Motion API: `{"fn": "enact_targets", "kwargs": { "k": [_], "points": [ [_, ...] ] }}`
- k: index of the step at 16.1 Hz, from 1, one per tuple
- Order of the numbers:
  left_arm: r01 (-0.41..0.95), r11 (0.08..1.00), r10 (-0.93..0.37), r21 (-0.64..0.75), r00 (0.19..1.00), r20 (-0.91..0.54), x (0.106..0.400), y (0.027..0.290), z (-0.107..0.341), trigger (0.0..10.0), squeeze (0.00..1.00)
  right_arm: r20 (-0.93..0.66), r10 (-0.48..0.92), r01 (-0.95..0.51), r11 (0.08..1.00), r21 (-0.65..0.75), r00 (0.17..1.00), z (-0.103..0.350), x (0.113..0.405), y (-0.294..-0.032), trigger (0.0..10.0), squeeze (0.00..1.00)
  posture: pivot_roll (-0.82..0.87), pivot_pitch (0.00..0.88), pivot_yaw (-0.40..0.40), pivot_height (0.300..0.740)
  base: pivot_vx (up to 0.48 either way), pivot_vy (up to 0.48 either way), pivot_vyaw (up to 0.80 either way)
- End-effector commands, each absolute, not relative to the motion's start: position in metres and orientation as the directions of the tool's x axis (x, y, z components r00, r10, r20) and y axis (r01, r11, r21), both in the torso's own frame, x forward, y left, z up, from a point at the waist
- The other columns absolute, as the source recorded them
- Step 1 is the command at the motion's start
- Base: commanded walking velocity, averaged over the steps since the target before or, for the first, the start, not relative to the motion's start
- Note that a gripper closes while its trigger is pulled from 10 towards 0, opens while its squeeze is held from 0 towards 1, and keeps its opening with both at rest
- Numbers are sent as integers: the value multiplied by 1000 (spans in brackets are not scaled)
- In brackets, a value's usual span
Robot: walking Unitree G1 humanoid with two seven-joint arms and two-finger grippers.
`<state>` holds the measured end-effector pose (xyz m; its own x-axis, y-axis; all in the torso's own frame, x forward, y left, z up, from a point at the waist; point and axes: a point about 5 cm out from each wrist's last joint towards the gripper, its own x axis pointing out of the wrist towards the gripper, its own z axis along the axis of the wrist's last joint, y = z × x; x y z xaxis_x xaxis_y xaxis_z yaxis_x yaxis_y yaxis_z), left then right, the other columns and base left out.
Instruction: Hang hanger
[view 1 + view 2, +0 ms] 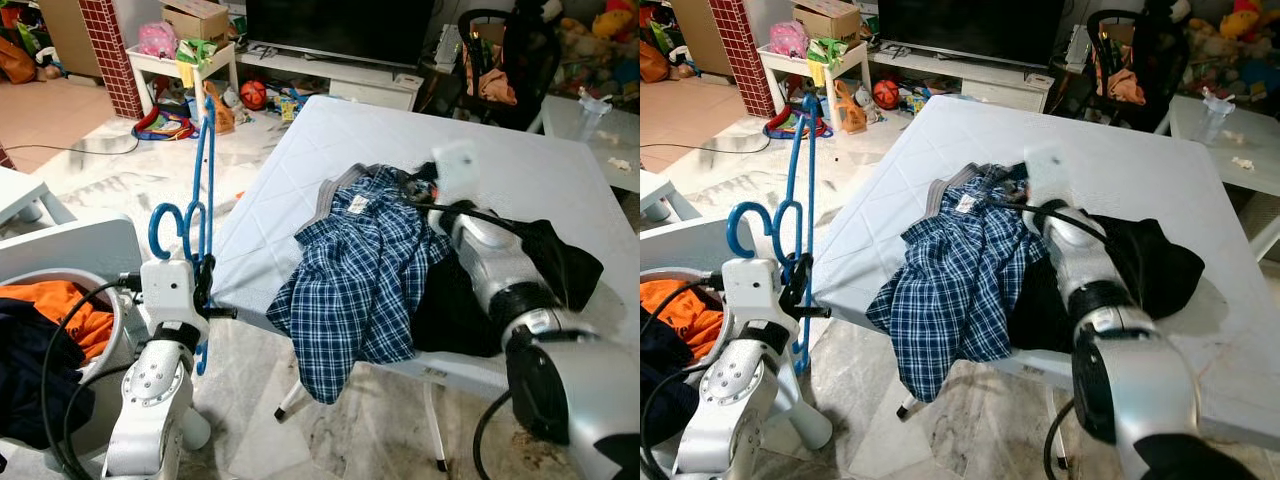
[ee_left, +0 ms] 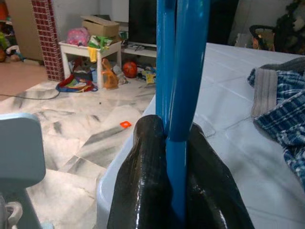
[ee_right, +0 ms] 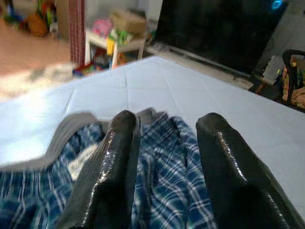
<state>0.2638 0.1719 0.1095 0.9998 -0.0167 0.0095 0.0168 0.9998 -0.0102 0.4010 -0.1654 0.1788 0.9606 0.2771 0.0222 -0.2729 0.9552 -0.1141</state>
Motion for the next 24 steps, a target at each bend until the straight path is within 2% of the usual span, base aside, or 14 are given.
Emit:
{"fn": "enact_targets", "kwargs": {
  "k": [1,3,6,8,11,16,19,24],
  "points": [
    [12,1000,-12,-4,1000,-24,260,174,103,10000,0,74,262,-256,963,-86,962,182,398,-173,10000,1000,-1,0,-73,740,0,0,0],
    [15,1000,-15,-4,999,-29,259,175,101,10000,0,94,256,-253,966,-48,962,163,382,-184,10000,1000,-16,0,-62,740,0,0,0],
    [56,998,-56,-3,998,-37,260,167,99,10000,0,6,431,-431,902,-25,902,150,368,-196,10000,1000,-38,0,-36,740,0,0,0],
    [72,997,-72,-7,997,-33,263,165,101,10000,0,-7,481,-481,876,-31,877,159,366,-207,10000,1000,-42,0,-31,740,0,0,0],
    [55,998,-56,-13,998,-23,261,167,102,10000,0,58,316,-312,948,-65,947,172,371,-225,10000,1000,-39,0,-34,740,0,0,0],
    [58,998,-58,1,998,-34,260,167,100,10000,0,71,47,-49,998,25,996,142,358,-203,10000,1000,-28,0,-36,740,0,0,0],
    [70,998,-69,11,997,-41,260,164,97,10000,0,21,16,-17,999,30,1000,115,343,-191,10000,1000,-32,0,-34,740,0,0,0],
    [75,997,-74,16,996,-39,262,164,99,10000,0,50,-26,24,999,37,998,125,346,-192,10000,1000,-30,0,-26,740,0,0,0]
  ]
}}
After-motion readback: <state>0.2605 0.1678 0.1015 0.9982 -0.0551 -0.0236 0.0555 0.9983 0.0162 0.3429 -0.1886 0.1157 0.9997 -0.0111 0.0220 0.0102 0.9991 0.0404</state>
